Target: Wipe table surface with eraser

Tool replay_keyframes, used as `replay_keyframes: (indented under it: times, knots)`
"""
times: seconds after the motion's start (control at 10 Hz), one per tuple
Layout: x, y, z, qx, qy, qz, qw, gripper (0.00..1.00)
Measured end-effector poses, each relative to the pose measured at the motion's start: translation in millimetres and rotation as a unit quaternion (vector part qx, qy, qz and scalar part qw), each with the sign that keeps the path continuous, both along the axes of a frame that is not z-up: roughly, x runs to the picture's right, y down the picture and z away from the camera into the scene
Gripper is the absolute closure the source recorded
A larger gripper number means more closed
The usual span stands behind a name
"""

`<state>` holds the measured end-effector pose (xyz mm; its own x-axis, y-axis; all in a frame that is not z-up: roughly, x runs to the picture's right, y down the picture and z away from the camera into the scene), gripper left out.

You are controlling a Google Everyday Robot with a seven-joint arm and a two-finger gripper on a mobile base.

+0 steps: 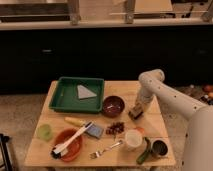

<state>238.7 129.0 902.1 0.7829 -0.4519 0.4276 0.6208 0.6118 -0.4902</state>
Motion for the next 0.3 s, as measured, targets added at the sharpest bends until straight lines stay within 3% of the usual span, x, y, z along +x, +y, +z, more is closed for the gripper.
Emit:
replay_keyframes:
  times: [0.3]
  knots:
    - [-1.2,14.7,-15.6,-0.008,-0.012,-0.007,0.9999,0.99]
